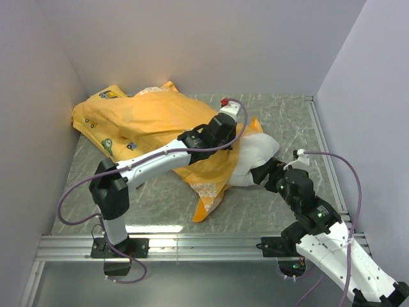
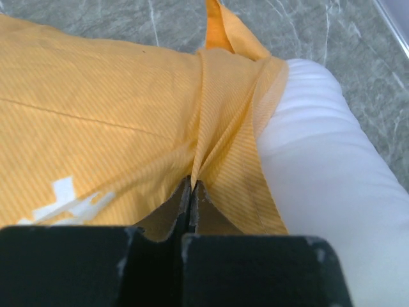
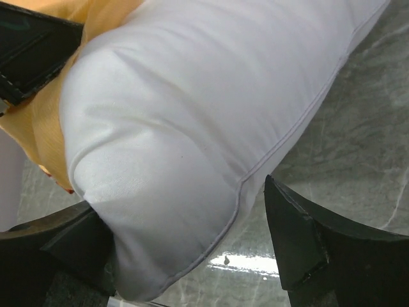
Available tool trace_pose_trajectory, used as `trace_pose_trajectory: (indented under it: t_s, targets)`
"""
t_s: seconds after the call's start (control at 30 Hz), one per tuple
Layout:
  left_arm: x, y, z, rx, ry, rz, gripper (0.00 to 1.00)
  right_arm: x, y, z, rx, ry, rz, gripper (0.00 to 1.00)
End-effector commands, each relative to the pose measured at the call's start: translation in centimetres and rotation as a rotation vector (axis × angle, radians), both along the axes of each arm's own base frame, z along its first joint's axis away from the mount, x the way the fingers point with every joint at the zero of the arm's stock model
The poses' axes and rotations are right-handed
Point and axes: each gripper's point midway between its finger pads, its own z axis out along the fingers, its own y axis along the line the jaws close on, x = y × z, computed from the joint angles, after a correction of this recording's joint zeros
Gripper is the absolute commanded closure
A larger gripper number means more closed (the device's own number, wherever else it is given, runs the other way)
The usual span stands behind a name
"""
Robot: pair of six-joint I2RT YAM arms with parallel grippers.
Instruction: Remove the pillowcase from the pillow
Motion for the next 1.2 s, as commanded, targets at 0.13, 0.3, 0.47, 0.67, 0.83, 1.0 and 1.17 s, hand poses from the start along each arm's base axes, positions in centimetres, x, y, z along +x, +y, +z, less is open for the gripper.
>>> trace_pose_trajectory:
  t_s: [0.13, 0.3, 0.47, 0.67, 0.83, 1.0, 1.17]
  targets:
    - [0.2, 3.7, 0.8, -0.028, 0.029, 0.053, 1.0, -0.5, -0.2, 9.5, 0.123, -0.25, 0.029, 0.14]
    - [0.5, 3.8, 1.5, -0.038, 0.026, 0.05, 1.0, -0.9, 0.0, 11.1, 0.126, -0.282, 0.056, 0.14]
    - [0.9, 3.9, 2.4, -0.065, 0.019, 0.043, 0.99, 0.9, 1.9, 8.3, 0.074, -0.191, 0.103, 0.12]
    - [1.7, 3.9, 3.6, -0.082, 0.012, 0.044, 1.0, 4.0, 3.9, 0.5, 0.004, -0.033, 0.102, 0.12]
    - [5.0, 7.1, 6.6, -0.116, -0.023, 0.128, 1.0, 5.4, 4.0, -1.5, -0.024, 0.01, 0.087, 0.89]
    - [10.7, 18.4, 11.2, -0.223, -0.093, 0.386, 1.0, 5.0, -0.2, 0.5, -0.056, -0.047, -0.028, 1.0]
    - [12.7, 31.9, 14.5, -0.409, -0.183, 0.664, 1.0, 4.1, -2.8, 0.8, -0.035, -0.08, -0.079, 1.0]
